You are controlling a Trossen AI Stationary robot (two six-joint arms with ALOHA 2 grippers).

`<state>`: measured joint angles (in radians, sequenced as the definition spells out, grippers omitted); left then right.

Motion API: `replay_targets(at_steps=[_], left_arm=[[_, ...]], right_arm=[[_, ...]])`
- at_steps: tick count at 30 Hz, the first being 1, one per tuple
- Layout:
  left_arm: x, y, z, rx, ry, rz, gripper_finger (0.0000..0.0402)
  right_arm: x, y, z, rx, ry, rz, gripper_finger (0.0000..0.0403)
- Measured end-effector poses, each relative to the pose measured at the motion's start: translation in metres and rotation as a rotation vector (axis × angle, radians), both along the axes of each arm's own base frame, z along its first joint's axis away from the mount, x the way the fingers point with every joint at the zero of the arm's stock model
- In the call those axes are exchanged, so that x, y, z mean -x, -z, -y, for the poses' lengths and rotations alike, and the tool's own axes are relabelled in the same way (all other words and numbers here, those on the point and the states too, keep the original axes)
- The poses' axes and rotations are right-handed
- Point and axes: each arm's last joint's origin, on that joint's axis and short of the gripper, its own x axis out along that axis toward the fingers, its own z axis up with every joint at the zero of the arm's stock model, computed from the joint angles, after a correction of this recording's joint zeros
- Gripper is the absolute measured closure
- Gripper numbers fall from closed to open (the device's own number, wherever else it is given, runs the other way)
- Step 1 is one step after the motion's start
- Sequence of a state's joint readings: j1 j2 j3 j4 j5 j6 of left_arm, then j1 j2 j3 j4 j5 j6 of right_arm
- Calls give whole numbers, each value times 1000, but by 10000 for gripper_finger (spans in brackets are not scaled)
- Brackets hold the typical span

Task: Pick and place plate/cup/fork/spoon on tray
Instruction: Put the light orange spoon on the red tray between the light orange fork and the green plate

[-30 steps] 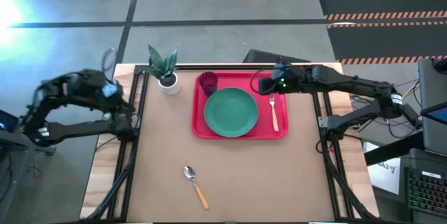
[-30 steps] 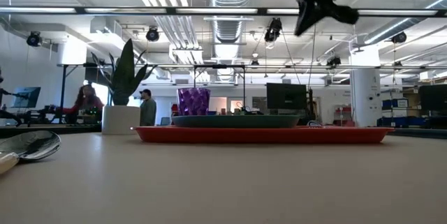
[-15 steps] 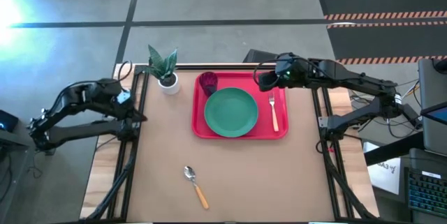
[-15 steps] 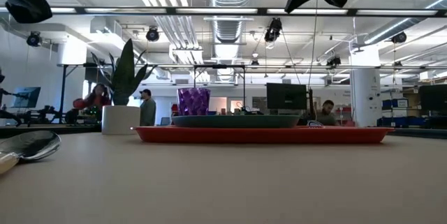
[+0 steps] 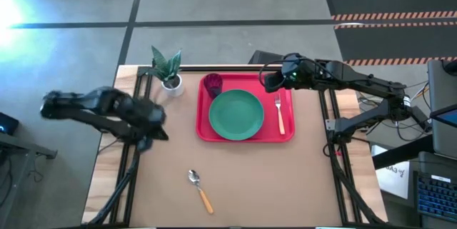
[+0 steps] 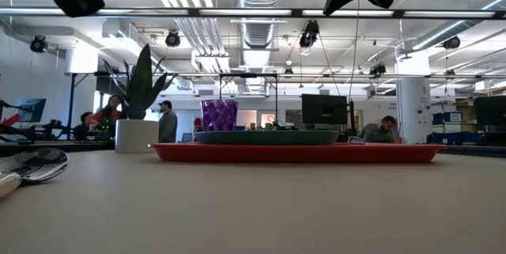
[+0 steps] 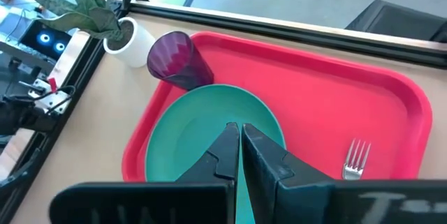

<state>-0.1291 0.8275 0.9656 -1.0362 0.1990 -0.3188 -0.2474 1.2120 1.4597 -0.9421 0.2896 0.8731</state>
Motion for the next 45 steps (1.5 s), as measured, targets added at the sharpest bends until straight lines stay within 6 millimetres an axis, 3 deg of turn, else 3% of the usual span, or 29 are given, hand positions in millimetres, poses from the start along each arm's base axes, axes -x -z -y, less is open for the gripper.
replay_targets(at_steps=[4,12,19,23,31,45], left_arm=[[-14,15,35,-69,29,-88,402],[-19,49,108,-91,-69,-271,401],[-49,86,149,-100,-136,-272,401],[-63,106,159,-147,-137,-295,401],[-70,132,165,-199,-142,-358,401],[-90,161,178,-75,-124,-336,401]], right_arm=[[0,0,0,17,-19,-13,394],[0,0,-1,35,-112,-41,394],[-1,0,-2,41,-178,-49,394],[-1,0,-2,34,-207,-48,394],[-2,-4,-3,45,-250,-36,394],[2,-32,-4,121,-289,26,394]])
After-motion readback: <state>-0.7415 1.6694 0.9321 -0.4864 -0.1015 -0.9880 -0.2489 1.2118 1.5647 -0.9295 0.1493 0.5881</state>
